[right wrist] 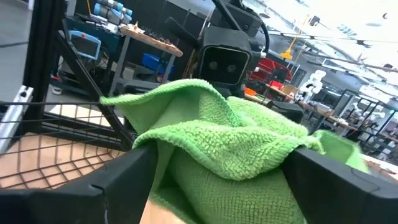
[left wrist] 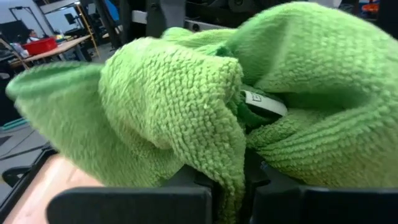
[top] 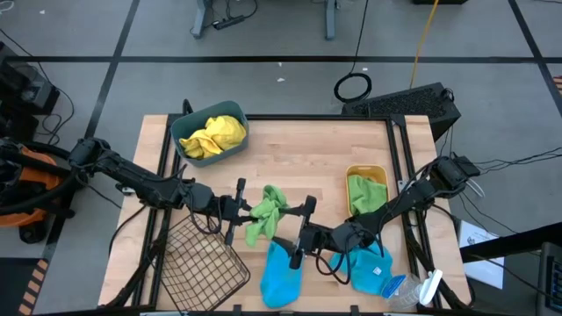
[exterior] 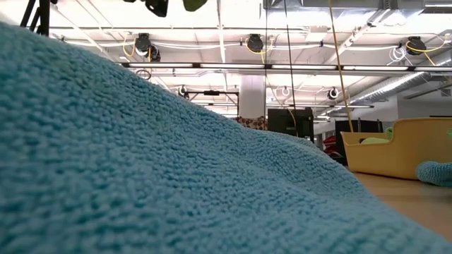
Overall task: Sort microfiber towel by color & place in baskets
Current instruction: Roll upper right green towel
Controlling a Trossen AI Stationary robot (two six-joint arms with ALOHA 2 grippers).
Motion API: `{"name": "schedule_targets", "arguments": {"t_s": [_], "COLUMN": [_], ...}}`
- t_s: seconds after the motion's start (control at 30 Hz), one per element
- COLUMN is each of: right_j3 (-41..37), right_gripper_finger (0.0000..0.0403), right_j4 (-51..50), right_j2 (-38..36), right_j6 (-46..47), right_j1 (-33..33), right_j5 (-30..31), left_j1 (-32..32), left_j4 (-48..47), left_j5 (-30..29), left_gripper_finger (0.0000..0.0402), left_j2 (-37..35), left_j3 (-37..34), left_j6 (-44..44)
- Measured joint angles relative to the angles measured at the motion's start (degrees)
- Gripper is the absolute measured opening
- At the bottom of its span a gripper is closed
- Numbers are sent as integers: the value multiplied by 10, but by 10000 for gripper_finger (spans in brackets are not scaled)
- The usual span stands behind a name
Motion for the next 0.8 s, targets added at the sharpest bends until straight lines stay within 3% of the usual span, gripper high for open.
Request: {"name": "schedule_targets", "arguments": {"t_s": [0.53, 0.8], "right_j3": [0, 0], "right_gripper_finger": [331, 308], "right_j4": [-31, -30], "right_j2": [-3, -3], "right_j6": [-1, -7], "right_j1": [15, 24], "right_j5": [28, 32], "left_j1": [0, 0], "left_j4": [1, 1], "left_j5": [-28, -32], "left_gripper_finger": [20, 20], "left_j2": [0, 0], "left_j3": [0, 0], "left_j6": [0, -1]}}
